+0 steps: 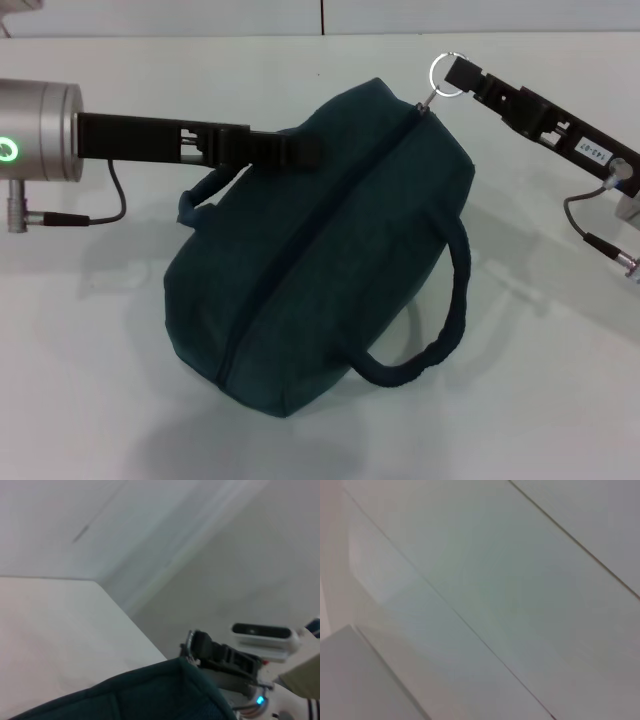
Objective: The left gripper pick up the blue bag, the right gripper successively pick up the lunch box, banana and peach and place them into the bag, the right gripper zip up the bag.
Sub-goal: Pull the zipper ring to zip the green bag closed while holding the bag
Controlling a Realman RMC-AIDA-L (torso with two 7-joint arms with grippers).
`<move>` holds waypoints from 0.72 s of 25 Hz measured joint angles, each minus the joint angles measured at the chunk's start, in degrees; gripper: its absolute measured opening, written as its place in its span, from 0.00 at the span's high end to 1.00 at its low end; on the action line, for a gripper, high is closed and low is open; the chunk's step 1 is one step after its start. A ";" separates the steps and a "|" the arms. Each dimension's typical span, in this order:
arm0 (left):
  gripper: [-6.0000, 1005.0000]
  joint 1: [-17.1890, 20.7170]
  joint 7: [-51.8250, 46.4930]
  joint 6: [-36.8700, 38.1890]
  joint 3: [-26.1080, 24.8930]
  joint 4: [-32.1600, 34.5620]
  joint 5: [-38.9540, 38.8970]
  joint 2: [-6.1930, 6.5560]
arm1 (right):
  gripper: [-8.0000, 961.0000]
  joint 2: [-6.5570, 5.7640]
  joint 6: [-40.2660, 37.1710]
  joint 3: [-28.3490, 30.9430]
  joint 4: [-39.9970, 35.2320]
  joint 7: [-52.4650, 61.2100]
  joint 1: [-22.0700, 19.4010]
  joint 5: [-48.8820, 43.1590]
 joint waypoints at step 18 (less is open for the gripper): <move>0.94 1.85 4.74 6.29 -0.16 -0.06 -7.72 0.44 | 0.91 -0.25 0.40 0.09 4.58 8.61 -0.33 1.44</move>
